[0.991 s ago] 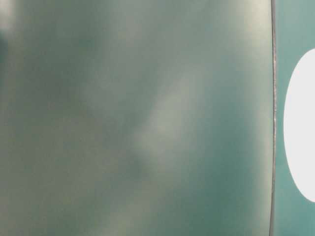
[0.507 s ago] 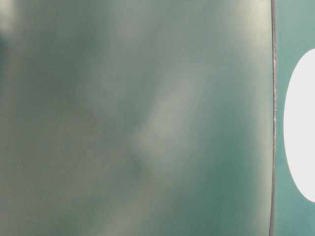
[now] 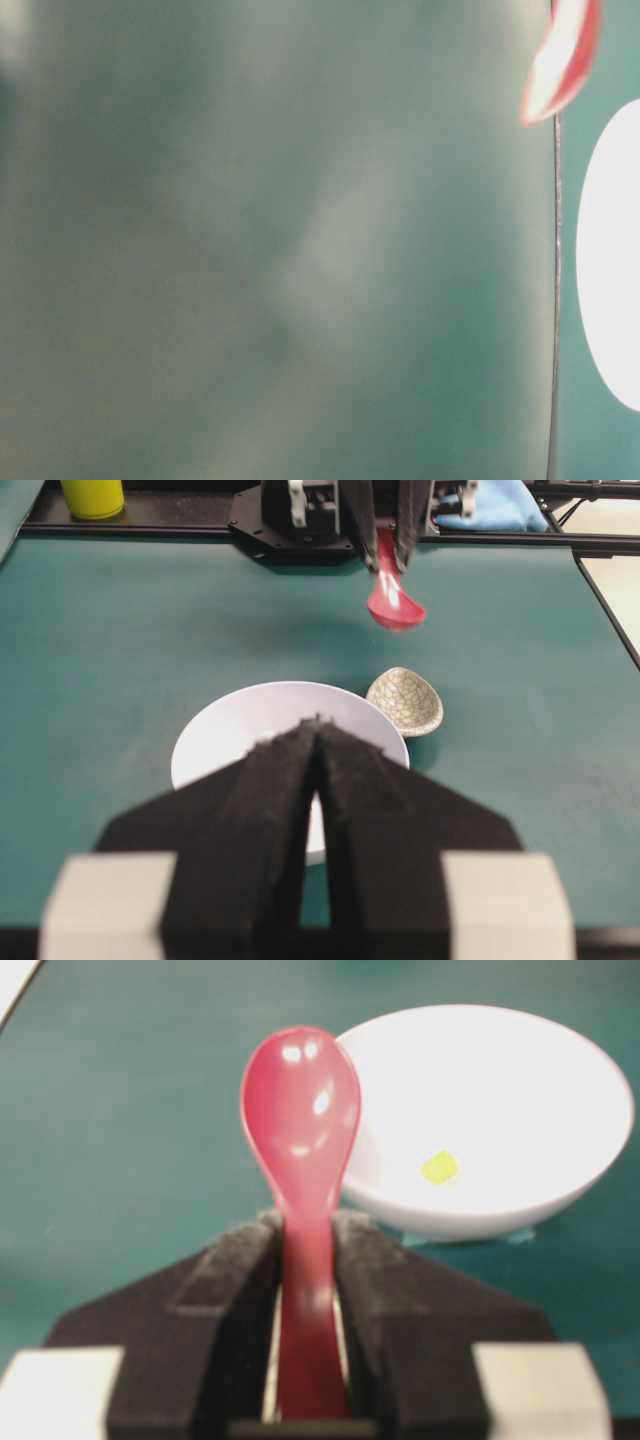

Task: Scoop the yellow hexagonal prism block from the bowl with a spoon using the right arm.
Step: 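Lift the pink spoon and carry it over the white bowl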

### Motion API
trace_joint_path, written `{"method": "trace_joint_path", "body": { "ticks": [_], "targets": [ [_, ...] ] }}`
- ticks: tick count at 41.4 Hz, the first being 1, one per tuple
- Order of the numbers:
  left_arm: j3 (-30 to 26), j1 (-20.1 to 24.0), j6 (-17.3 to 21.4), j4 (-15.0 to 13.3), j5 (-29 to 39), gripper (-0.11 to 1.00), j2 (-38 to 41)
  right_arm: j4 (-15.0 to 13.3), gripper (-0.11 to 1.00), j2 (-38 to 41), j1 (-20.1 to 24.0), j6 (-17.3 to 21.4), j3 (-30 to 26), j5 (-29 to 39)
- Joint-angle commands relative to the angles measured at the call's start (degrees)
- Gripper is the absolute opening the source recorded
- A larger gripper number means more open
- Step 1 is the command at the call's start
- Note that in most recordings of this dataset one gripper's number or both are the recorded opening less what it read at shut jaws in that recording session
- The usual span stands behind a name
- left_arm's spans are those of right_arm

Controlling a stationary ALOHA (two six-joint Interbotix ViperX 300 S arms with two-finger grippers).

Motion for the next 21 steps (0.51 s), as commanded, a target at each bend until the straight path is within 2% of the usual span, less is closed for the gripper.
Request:
{"method": "trace_joint_path", "body": {
  "ticks": [1,4,8,14,21],
  "targets": [
    [-1.49,0.0,0.09,0.18,0.18,0.0,0.26,0.09,0.23,-5.71,-4.31,-3.43,-3.52,10.9],
    [-1.58,0.0,0.09,0.09,0.26,0.0,0.18,0.09,0.23,-8.61,-8.17,-5.71,-6.59,20.13],
    [-1.58,0.0,0.09,0.09,0.26,0.0,0.18,0.0,0.23,-10.46,-12.92,-6.77,-10.2,29.79],
    [-1.49,0.0,0.09,0.18,0.26,0.0,0.18,-0.09,0.23,-10.46,-19.86,-6.77,-14.06,40.08],
    [-1.58,0.0,0.09,0.18,0.26,0.0,0.18,-0.44,0.23,-8.96,-26.72,-6.77,-17.14,48.43]
  ]
}}
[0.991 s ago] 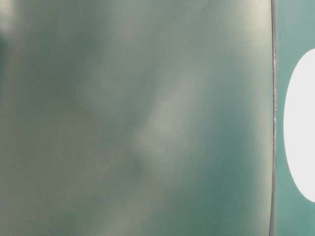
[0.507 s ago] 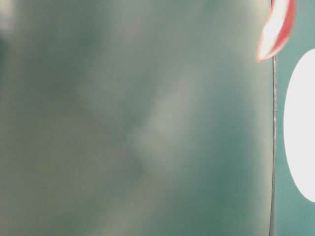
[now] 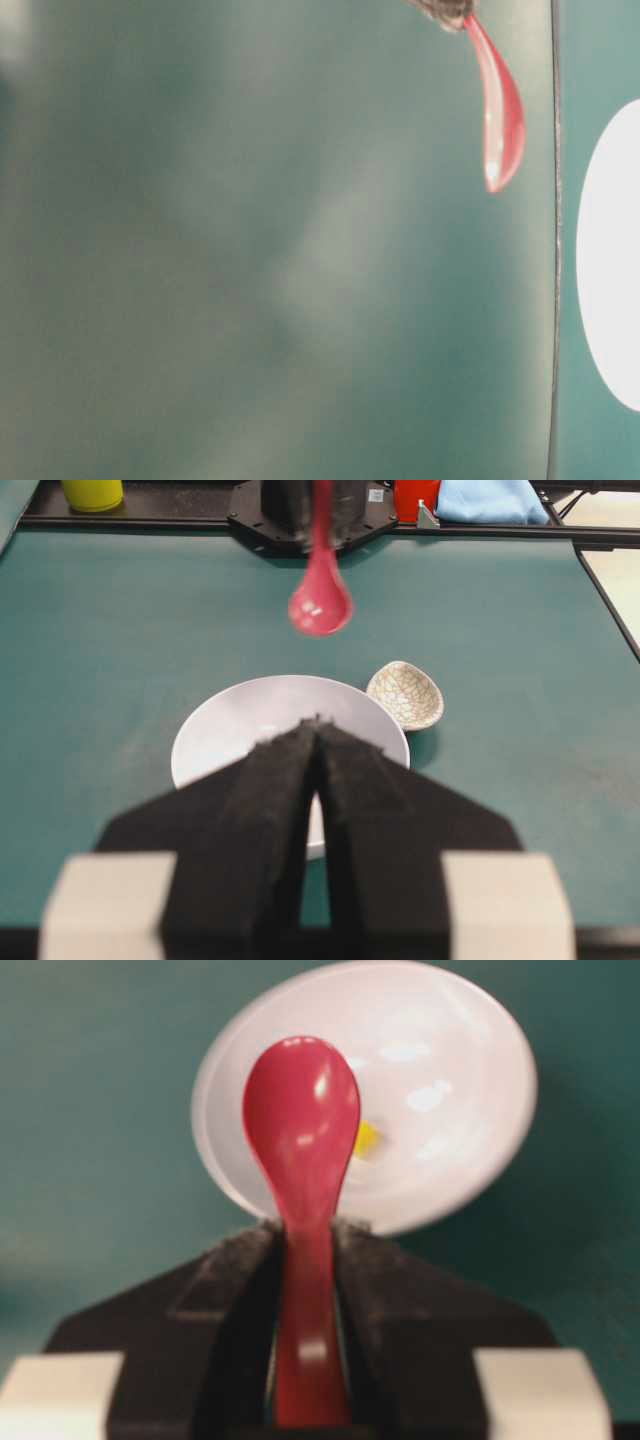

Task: Scoop the yellow hexagonal prism block from the bowl with a spoon using the right arm.
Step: 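Lift the pink spoon and carry it over the white bowl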

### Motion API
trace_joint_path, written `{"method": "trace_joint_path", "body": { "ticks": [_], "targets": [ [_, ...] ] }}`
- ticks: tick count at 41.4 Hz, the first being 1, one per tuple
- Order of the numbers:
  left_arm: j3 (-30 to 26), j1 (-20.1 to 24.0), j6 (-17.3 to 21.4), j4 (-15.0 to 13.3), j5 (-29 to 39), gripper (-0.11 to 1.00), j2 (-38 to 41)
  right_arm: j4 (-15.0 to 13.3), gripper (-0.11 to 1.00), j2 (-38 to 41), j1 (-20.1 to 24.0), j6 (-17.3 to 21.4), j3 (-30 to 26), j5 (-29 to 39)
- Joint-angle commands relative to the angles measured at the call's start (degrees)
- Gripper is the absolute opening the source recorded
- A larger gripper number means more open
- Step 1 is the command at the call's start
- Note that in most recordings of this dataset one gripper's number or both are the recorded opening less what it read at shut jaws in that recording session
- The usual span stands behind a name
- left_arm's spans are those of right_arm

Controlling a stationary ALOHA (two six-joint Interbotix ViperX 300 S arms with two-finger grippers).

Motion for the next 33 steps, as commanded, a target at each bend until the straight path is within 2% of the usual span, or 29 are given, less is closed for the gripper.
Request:
{"method": "trace_joint_path", "body": {
  "ticks": [1,7,17,33],
  "targets": [
    [-1.58,-0.09,0.09,0.0,-0.26,0.0,0.26,-0.35,0.23,0.44,-3.16,-0.09,-2.81,3.78],
    [-1.49,-0.09,0.0,0.0,-0.18,0.0,0.44,-1.85,0.23,2.55,-6.06,-0.09,-6.06,9.4],
    [-1.49,-0.09,0.0,0.09,-0.09,0.0,0.79,-4.13,0.23,7.65,-6.42,-0.09,-12.66,17.14],
    [-1.58,-0.09,1.05,0.09,-0.44,0.0,0.7,-5.1,0.23,18.81,-7.47,0.44,-24.79,31.9]
  ]
}}
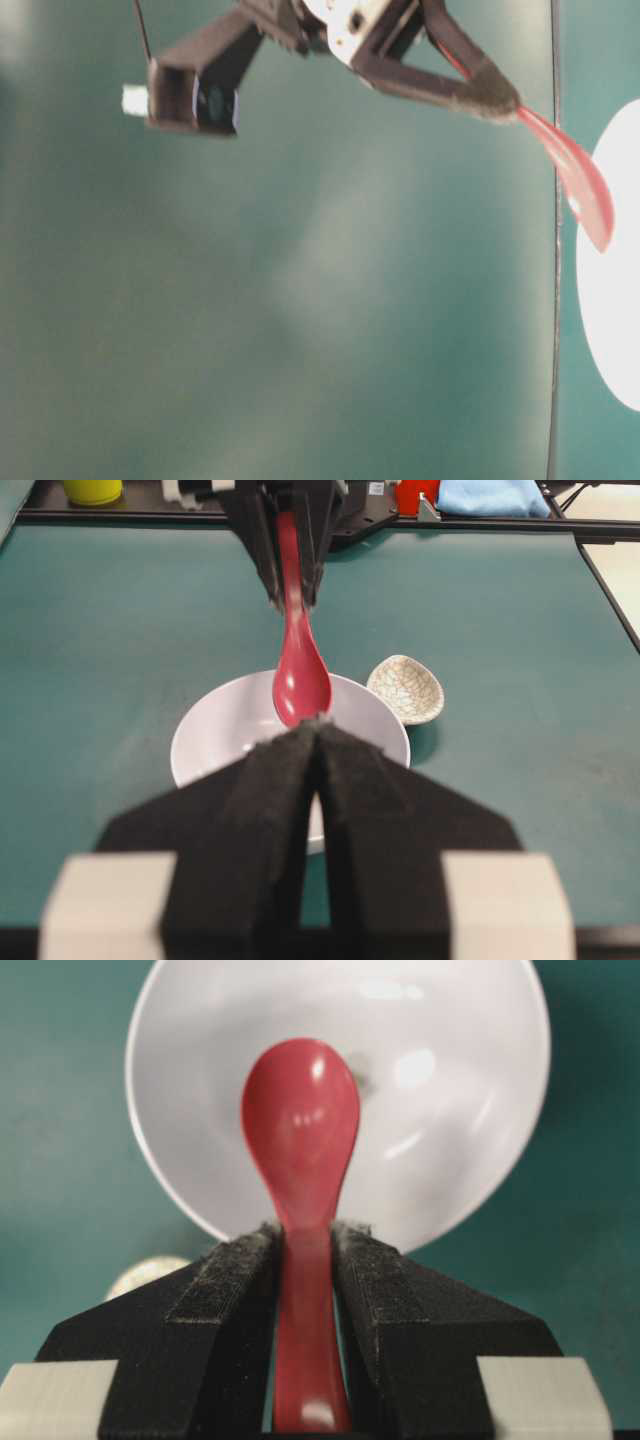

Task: Scoop the yellow hexagonal prism block from the bowl with a spoon using the right arm.
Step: 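Lift the pink spoon and carry it over the white bowl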

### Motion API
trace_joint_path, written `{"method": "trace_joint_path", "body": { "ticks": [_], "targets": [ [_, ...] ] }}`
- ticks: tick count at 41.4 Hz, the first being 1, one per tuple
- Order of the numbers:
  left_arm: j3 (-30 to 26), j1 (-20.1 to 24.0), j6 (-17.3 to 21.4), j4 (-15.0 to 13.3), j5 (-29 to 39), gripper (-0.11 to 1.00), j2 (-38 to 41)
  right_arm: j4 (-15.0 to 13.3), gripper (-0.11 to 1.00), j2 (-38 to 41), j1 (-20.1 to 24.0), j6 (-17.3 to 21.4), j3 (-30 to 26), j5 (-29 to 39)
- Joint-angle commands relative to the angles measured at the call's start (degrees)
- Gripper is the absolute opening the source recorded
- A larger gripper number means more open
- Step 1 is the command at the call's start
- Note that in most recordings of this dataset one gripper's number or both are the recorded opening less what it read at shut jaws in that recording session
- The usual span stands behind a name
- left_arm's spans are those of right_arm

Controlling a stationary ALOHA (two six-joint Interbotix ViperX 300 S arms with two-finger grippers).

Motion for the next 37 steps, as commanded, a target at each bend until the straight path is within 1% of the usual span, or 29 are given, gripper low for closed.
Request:
{"method": "trace_joint_path", "body": {
  "ticks": [1,5,7,11,16,20,25,33,37],
  "targets": [
    [-1.58,-0.18,0.26,0.09,-0.53,0.0,0.26,-0.26,0.23,1.67,-0.35,0.18,-4.48,3.43],
    [-1.67,-0.09,0.26,0.18,-0.53,0.0,-0.09,-1.23,0.23,3.6,-0.35,1.23,-7.12,5.89],
    [-1.67,-0.09,0.26,0.18,-0.53,0.0,-0.18,-2.37,0.23,4.48,-0.35,2.37,-8.35,7.12],
    [-1.67,-0.09,0.26,0.18,-0.53,0.0,-0.18,-5.54,0.23,5.89,-0.35,5.98,-10.37,9.49],
    [-1.67,-0.09,0.26,0.18,-0.35,0.0,-0.18,-10.55,0.23,7.47,-0.35,11.87,-12.48,13.97],
    [-1.58,-0.09,0.26,0.18,-0.26,0.0,-0.09,-13.62,0.23,8.53,-0.35,15.47,-13.97,17.67],
    [-1.58,-0.09,0.26,0.18,-0.18,0.0,-0.09,-15.12,0.23,9.4,-0.18,17.14,-15.47,20.74],
    [-1.58,-0.09,0.26,0.18,-0.18,0.0,0.0,-15.12,0.23,10.63,0.09,17.4,-17.14,23.55],
    [-1.67,-0.18,0.26,0.18,-0.26,0.0,-0.18,-15.21,0.23,10.99,0.18,17.4,-17.31,23.73]
  ]
}}
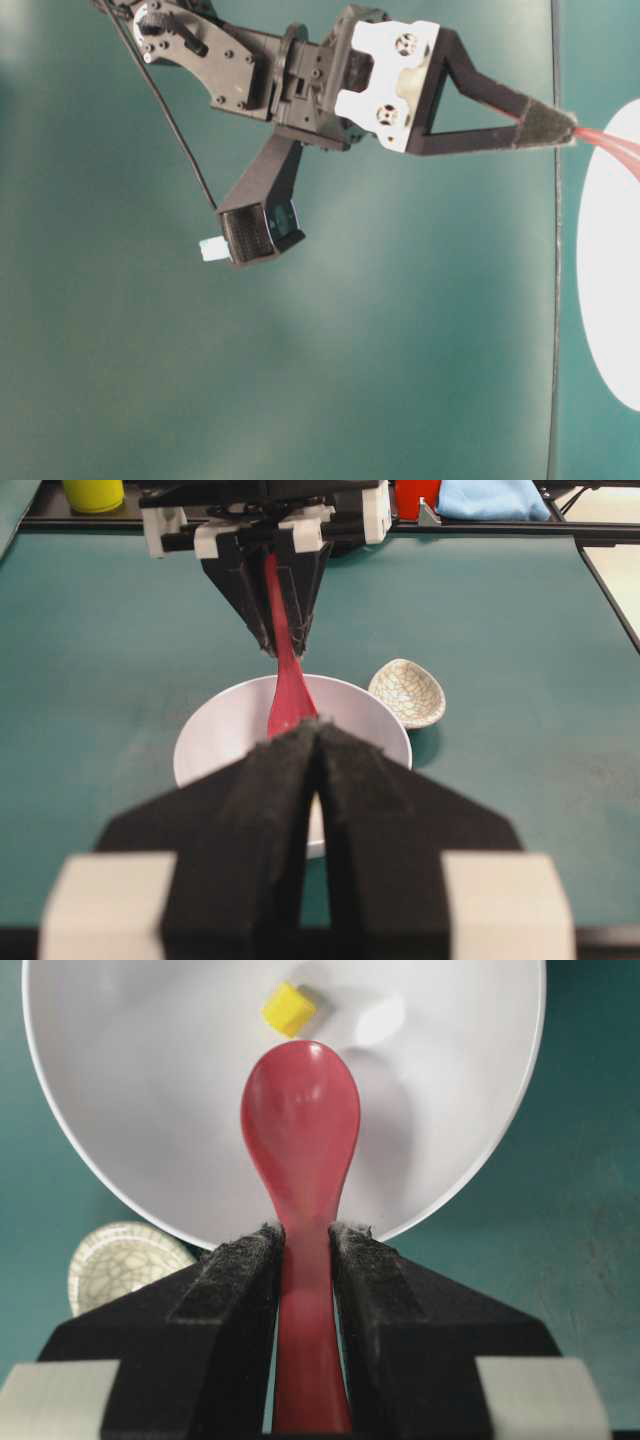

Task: Scoop the yellow hexagonal prism block from the bowl with a spoon using the right arm.
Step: 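Lift the pink spoon and carry it over the white bowl, then lower the spoon into the bowl and slide it under the yellow block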

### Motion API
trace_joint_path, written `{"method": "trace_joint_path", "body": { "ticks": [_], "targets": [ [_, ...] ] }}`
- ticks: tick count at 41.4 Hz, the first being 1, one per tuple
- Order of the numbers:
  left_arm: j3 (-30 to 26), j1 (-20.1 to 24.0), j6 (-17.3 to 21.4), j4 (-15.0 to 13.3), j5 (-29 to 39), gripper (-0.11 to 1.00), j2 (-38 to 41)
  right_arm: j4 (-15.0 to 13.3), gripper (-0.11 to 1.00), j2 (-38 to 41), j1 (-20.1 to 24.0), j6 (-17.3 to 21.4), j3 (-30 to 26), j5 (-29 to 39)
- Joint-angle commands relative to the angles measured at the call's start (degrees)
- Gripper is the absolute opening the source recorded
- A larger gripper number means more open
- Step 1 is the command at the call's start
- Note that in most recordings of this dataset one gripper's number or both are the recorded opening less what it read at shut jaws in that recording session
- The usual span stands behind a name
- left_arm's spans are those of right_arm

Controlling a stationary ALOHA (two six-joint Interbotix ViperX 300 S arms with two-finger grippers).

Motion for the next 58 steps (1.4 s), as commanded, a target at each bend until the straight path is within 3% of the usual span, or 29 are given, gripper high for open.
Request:
{"method": "trace_joint_path", "body": {
  "ticks": [1,24,58],
  "targets": [
    [-1.67,0.0,0.09,0.09,-0.35,0.0,0.26,-0.09,0.23,-0.7,0.26,0.09,-1.49,0.09],
    [-1.67,0.0,0.09,0.18,-0.44,0.0,0.26,0.0,0.23,2.02,0.53,0.0,-1.58,-0.79],
    [-1.67,0.0,0.0,0.18,-0.53,0.0,0.26,-0.18,0.23,5.01,1.14,-0.44,-3.87,-12.3]
  ]
}}
